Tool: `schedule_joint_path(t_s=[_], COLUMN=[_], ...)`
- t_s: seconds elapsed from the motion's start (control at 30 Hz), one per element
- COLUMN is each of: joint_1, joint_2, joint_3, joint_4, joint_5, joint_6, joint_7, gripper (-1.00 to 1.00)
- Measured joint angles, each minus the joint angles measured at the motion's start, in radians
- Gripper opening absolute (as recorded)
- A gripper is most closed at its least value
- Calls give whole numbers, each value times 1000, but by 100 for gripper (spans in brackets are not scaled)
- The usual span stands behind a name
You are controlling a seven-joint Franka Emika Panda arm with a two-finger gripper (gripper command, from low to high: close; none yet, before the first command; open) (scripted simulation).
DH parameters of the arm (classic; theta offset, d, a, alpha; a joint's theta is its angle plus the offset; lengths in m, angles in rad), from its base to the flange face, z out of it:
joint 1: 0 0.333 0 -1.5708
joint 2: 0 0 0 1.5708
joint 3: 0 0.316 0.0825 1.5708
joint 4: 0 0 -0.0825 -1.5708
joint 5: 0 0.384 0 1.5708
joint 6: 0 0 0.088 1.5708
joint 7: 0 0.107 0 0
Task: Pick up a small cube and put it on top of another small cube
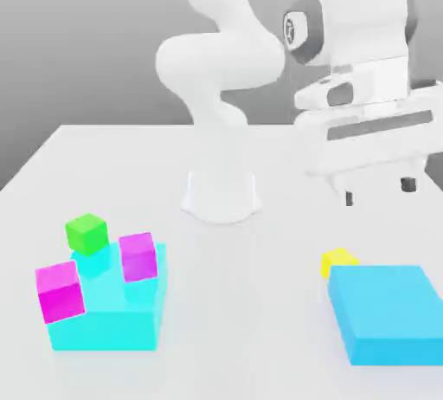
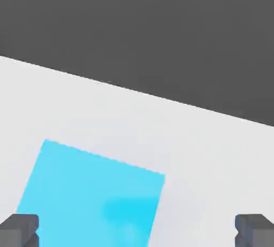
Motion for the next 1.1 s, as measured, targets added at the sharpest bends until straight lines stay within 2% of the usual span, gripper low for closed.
schedule_joint_path(t_s=[0.1, 0.2, 0.3, 0.4, 0.43, 0.63, 0.7, 0.83, 0.9, 0.97, 1.1], joint_1=[35, 54, 155, 294, 329, 347, 319, 252, 262, 266, 192], joint_2=[111, 222, 333, 440, 472, 488, 455, 322, 250, 186, 103], joint_3=[70, 66, -76, -229, -262, -279, -252, -149, -135, -157, -248], joint_4=[-94, -131, -115, -94, -88, -85, -91, -119, -134, -141, -124], joint_5=[-35, -166, -332, -399, -398, -402, -397, -259, -188, -156, -167], joint_6=[91, 179, 264, 352, 378, 393, 365, 260, 202, 146, 47], joint_7=[62, 169, 287, 339, 342, 346, 340, 236, 187, 145, 10], gripper=[0, 0, 0, 0, -100, -100, -100, -100, -100, -100, -100])
